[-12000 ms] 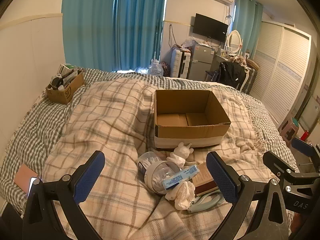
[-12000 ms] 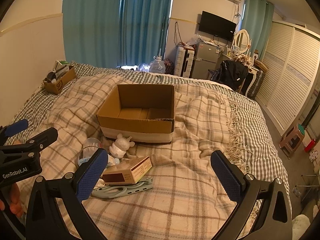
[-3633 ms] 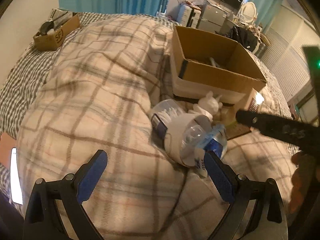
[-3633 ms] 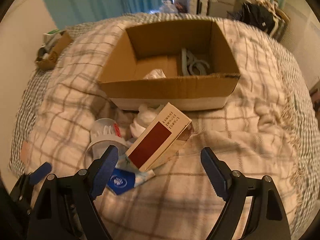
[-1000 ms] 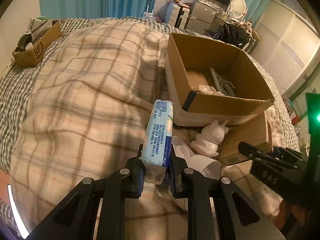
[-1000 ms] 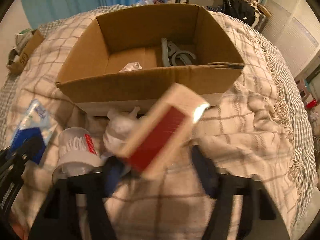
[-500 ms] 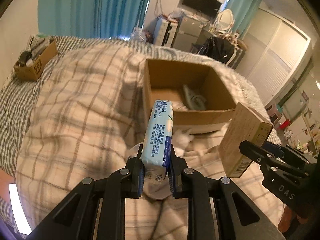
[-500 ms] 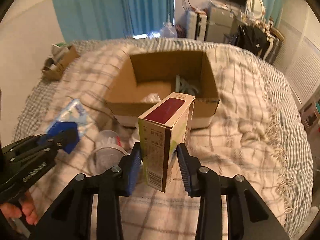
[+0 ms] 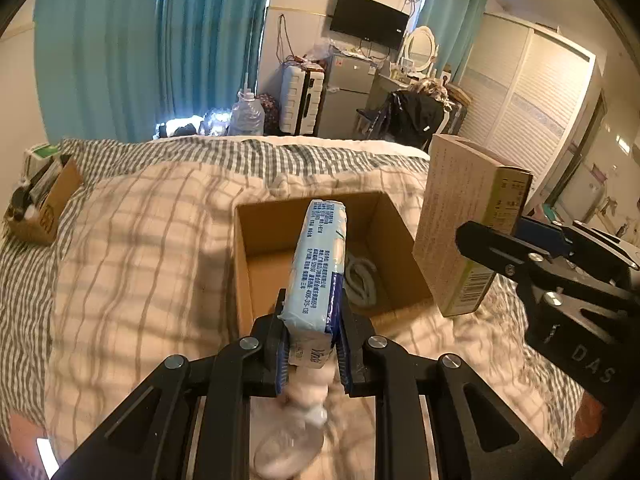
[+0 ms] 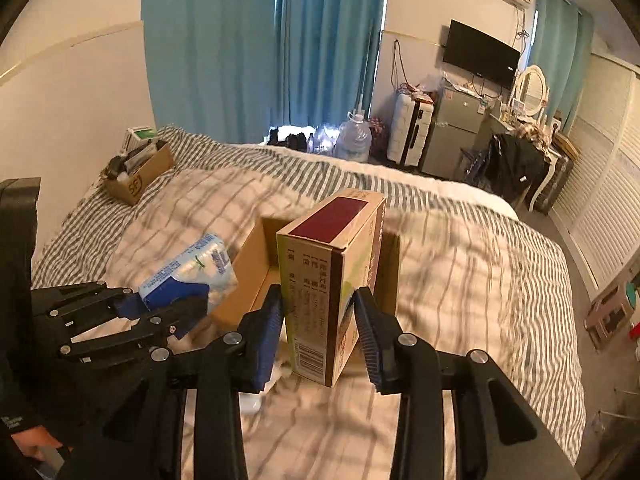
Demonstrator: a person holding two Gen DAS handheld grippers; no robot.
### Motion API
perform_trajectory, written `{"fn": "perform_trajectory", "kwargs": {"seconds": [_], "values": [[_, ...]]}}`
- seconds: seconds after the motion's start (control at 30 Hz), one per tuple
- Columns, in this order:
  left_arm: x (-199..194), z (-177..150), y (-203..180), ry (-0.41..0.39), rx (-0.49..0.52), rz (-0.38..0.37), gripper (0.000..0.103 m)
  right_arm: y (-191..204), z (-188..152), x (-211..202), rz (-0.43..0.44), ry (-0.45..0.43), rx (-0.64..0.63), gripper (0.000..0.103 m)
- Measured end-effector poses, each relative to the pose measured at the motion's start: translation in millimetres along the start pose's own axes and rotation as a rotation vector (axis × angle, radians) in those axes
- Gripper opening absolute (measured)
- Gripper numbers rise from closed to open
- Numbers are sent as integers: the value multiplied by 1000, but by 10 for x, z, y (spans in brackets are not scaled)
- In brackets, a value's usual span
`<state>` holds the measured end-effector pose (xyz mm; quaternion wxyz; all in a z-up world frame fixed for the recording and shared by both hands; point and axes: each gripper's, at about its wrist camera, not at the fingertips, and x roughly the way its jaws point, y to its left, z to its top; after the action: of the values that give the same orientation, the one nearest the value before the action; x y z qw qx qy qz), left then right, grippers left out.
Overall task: Organize objects
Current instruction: 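Carry pack and medicine box into the cardboard box and open both tools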
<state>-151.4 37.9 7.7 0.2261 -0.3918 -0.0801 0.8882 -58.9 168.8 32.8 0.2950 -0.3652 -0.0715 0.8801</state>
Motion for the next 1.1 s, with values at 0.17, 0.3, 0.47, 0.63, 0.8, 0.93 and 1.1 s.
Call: {"fn": "perform_trajectory", "kwargs": {"seconds": [0.17,0.3,0.47,0.63,0.8,0.93,1.1], "values": [[456,290,45,29,-6,13,19,-218,220,545,3,24,24,35],[905,360,94,82,-12,23,19,-364,232,994,20,69,58,35],[1343,257,168,152,-28,42,19,-504,86,1384,79,121,110,35],[1449,175,204,192,-47,49,28,-576,30,1360,132,90,166,49],[1091,175,176,137,-34,93,77,-659,52,981,87,51,182,64],[707,114,208,106,-43,115,83,-667,-13,614,50,34,189,75],[220,-141,249,79,-22,166,92,-584,-277,197,23,44,181,89]]}}
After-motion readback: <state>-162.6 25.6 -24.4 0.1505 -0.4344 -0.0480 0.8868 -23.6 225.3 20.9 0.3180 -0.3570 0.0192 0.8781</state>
